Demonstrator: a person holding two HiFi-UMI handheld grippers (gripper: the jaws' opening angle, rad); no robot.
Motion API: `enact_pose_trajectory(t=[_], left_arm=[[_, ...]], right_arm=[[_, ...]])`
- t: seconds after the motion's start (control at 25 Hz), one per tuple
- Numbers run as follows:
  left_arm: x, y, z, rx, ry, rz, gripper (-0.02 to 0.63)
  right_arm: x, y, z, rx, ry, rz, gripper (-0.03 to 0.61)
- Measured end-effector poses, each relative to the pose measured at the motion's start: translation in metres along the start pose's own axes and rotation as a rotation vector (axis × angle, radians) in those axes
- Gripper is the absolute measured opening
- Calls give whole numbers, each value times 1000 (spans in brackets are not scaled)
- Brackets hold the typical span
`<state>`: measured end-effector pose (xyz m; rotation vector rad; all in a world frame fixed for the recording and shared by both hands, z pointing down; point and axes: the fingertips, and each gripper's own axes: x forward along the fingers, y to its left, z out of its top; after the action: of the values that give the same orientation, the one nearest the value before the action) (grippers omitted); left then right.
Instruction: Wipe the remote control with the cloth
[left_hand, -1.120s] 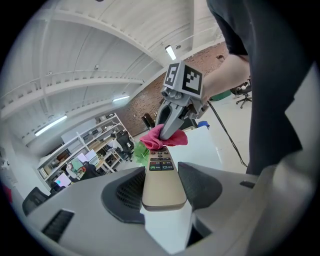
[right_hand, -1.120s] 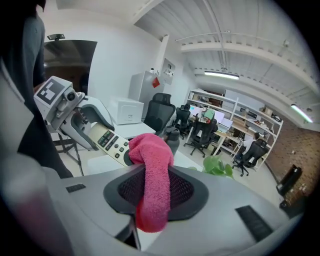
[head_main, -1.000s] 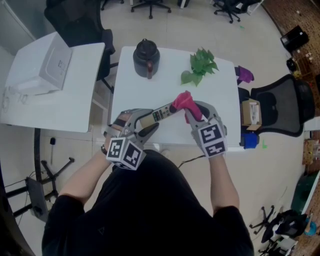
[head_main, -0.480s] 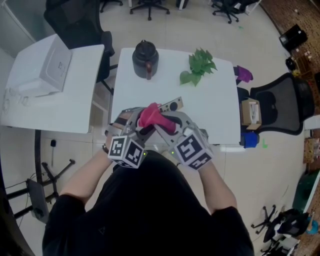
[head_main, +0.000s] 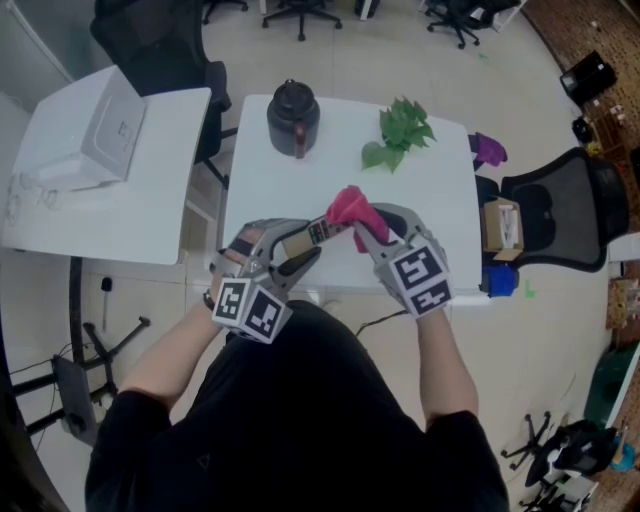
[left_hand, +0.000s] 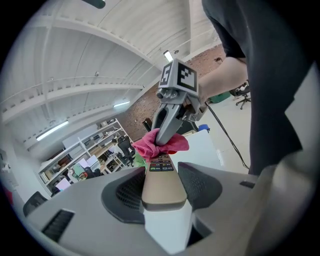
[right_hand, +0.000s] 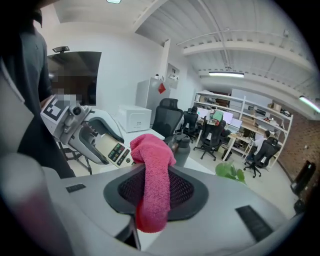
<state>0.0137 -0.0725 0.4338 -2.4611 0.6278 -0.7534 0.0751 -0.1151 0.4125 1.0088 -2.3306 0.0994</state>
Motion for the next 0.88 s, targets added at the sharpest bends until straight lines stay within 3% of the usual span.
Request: enact_pose_trajectory(t=[0.28,0.36,0.44,0.6,0.68,0.76,0.8,0.88], left_arm=[[-2,1,3,1,-20,6,210],[-1,6,1,-92,-32,6,210],[-1,19,-3,-349,-74,6,210],[-1,57,-22,-1155,-309,-62,210],[-1,72,-31,-1493,-455,-94,210],[-4,84,-30,-1735,-605,-140,210],[-6,88,-27,-1816,-679,-169,210],[-9,93,-23,-1905,-785,-205,210]], right_arm=[[-4,-25,-2,41,-30,-39,98],[-14,-26,10,56,-85,-63,98],[-29,-24,26,84,-180,-91,98],[-49,-13,47,272,-435,-47,98],[-44,-3,43,413,-499,11,98],[-29,12,36,544,-514,102,98],[-21,22,33,595,-508,151,98],[-4,43,28,649,-479,236,98]])
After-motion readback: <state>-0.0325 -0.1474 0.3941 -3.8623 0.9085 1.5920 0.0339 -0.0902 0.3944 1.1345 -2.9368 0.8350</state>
